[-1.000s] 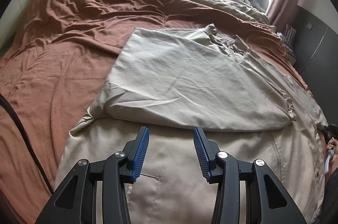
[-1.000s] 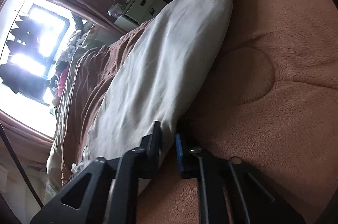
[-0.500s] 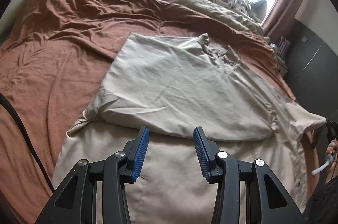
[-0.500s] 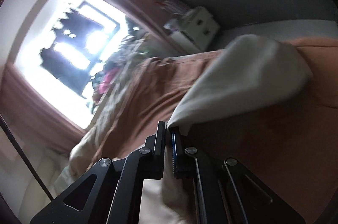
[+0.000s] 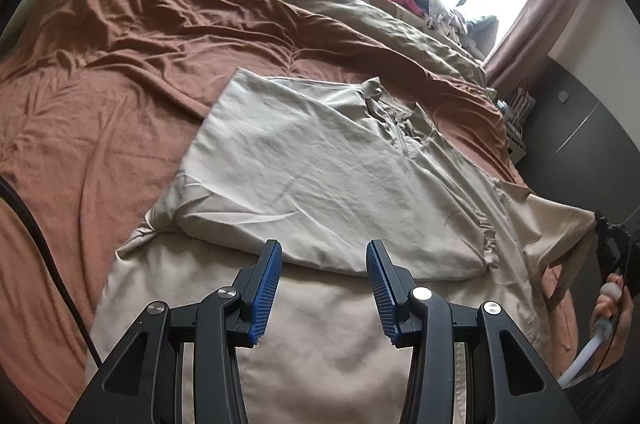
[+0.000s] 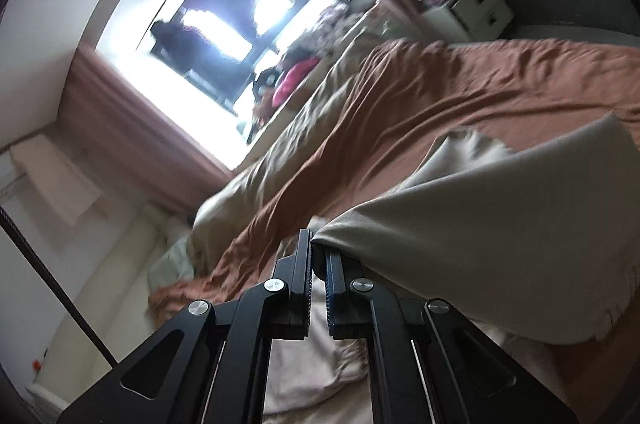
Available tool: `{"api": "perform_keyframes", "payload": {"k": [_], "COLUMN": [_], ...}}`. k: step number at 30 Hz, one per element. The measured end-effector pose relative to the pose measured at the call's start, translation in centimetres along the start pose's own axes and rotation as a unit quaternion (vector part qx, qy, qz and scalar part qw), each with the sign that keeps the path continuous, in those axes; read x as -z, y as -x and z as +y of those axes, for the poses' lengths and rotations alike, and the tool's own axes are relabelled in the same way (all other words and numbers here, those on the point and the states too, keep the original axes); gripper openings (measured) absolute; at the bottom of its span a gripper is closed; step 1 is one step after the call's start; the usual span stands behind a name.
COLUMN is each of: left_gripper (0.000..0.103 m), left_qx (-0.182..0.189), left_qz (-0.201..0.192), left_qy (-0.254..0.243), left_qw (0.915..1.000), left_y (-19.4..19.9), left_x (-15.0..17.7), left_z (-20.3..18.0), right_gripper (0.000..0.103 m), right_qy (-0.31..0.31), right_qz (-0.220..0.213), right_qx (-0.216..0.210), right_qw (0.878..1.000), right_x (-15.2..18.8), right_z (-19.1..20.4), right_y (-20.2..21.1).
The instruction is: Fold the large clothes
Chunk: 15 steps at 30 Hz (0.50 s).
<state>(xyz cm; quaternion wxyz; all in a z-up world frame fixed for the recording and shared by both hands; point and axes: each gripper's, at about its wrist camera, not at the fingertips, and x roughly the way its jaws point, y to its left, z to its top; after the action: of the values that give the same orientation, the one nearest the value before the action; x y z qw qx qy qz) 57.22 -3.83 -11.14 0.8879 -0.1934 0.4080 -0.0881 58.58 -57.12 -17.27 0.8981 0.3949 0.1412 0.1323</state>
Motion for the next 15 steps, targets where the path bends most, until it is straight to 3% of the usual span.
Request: {"api": "perform_keyframes", "payload": {"k": [7,12,15], "left_gripper": [0.046,0.046,0.046], "left_qx": [0.003,0.006,0.007], "left_qz": [0.007,0.008,0.006], "left_qy": [0.011,0.020,0.020], "left_qw": [0.9999,0.9998,0.9997], "left_y": [-0.1,0.1,0.2], "left_x": [0.0,-0.1,-0.2], "left_z": [0.8,1.2,1.2], "right_gripper": [0.002,0.002,0.003], "right_qy": [0.035,0.058,0.037], "right_qz": [0.099,0.188,0.232], "right_qx": [0.010,0.060,0.098], "right_qw": [0.994,0.979,0.967], "right_x": [1.6,2.5,3.0], "right_z": [1.4,2.2,1.4], "right_y": [-3.9,-8.9,-10.5]}}
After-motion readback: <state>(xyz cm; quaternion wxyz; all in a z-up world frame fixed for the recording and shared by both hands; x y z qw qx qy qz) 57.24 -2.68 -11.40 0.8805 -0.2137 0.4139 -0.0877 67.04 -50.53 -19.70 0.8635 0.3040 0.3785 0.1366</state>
